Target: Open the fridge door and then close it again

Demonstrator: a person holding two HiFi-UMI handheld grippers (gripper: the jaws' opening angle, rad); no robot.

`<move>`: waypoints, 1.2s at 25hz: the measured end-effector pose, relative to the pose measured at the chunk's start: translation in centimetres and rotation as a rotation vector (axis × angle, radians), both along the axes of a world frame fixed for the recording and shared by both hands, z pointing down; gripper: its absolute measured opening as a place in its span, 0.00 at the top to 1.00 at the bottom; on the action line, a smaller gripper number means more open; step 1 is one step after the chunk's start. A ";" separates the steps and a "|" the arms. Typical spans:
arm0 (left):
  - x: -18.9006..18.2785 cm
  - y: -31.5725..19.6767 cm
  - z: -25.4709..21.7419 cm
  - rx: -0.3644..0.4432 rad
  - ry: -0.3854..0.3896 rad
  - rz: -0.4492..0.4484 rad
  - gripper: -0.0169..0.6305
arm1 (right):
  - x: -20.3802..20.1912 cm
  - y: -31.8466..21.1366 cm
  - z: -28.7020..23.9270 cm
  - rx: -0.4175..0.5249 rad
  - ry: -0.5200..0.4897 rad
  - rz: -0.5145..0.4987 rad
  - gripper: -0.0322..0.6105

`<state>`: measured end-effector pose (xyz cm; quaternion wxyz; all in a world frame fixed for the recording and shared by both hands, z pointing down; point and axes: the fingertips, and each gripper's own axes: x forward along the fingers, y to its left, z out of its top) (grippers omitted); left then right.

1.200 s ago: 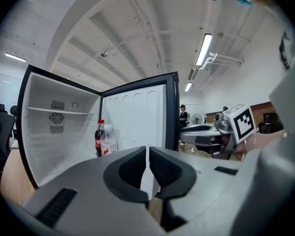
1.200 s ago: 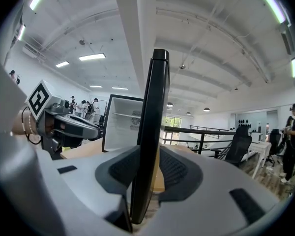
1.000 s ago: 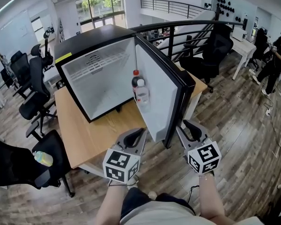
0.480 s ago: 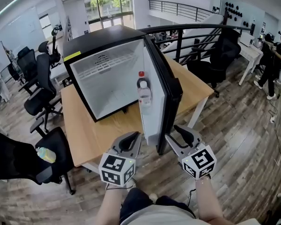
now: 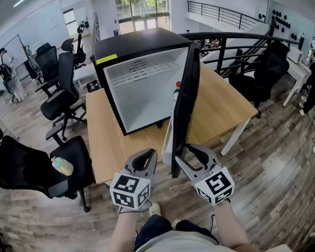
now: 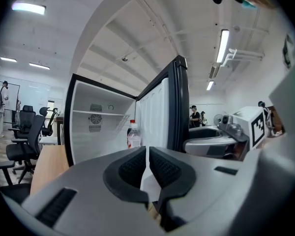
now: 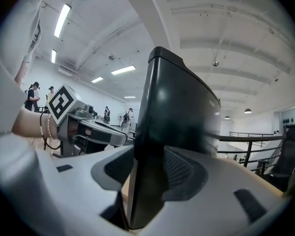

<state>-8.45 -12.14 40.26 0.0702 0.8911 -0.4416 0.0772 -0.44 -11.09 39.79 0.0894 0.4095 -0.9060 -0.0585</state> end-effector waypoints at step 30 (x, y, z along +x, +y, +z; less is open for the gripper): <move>-15.0 -9.3 -2.5 0.032 0.019 -0.162 0.94 | -14.7 -11.3 -3.9 0.067 0.000 -0.053 0.89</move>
